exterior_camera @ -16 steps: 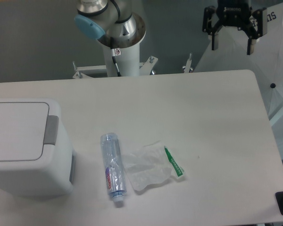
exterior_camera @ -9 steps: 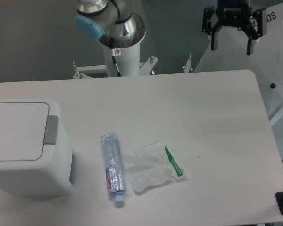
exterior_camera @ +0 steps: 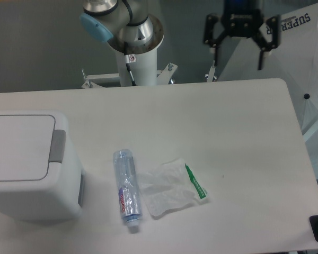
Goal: Open the trash can
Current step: 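Move the open gripper across the table toward the white trash can lid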
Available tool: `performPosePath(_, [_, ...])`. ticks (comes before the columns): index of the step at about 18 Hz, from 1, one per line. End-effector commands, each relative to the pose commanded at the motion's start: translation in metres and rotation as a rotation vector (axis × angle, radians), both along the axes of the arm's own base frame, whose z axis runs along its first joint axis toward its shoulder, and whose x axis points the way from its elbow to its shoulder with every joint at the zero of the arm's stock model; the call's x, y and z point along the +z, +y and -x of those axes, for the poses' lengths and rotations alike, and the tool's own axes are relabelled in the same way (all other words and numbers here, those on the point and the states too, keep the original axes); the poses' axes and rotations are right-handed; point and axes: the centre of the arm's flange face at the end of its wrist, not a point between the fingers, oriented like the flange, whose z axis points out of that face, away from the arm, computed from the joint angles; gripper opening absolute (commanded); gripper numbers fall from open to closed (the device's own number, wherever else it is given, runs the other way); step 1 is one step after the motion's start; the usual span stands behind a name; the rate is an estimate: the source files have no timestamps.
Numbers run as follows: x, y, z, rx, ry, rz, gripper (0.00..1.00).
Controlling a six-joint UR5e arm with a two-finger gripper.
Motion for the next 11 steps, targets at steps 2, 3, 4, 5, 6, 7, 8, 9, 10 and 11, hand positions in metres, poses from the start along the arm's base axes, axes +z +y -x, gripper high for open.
performPosePath(2, [-0.003, 0.025, -0.019, 0.022, -0.063, -0.022, 1.0])
performPosePath(3, [-0.003, 0.035, -0.027, 0.039, -0.087, -0.036, 1.0])
performPosePath(4, [-0.005, 0.042, -0.031, 0.065, -0.112, -0.05, 1.0])
performPosePath(5, [-0.007, 0.05, -0.038, 0.087, -0.133, -0.064, 1.0])
performPosePath(6, [-0.009, 0.06, -0.045, 0.102, -0.156, -0.078, 1.0])
performPosePath(7, [-0.011, 0.071, -0.053, 0.117, -0.181, -0.091, 1.0])
performPosePath(8, [-0.011, 0.079, -0.06, 0.138, -0.204, -0.107, 1.0])
performPosePath(9, [-0.014, 0.086, -0.064, 0.162, -0.233, -0.116, 1.0])
performPosePath(10, [-0.017, 0.094, -0.07, 0.186, -0.264, -0.126, 1.0])
performPosePath(11, [-0.019, 0.102, -0.075, 0.211, -0.296, -0.138, 1.0])
